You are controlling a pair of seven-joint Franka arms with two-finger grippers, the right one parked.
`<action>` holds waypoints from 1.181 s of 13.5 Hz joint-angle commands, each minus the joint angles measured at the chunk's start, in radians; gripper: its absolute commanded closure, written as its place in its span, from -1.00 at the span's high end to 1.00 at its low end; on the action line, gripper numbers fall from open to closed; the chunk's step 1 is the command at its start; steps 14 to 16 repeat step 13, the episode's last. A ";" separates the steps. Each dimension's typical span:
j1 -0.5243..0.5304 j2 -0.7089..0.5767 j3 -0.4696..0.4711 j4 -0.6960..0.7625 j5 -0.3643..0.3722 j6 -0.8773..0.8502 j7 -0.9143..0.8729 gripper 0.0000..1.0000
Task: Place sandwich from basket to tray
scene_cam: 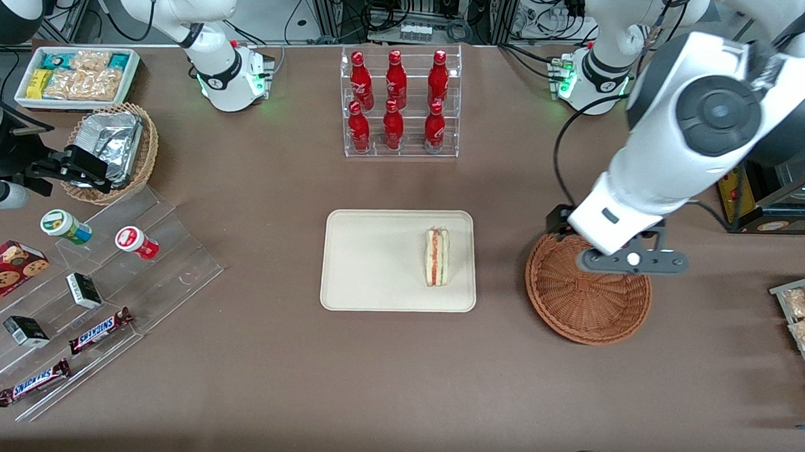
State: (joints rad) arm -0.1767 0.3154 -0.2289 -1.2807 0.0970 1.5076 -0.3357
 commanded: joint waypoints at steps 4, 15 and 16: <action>0.029 -0.189 0.068 -0.189 -0.042 -0.055 0.118 1.00; 0.163 -0.266 0.028 -0.236 -0.063 -0.147 0.190 1.00; 0.163 -0.266 0.028 -0.236 -0.063 -0.147 0.190 1.00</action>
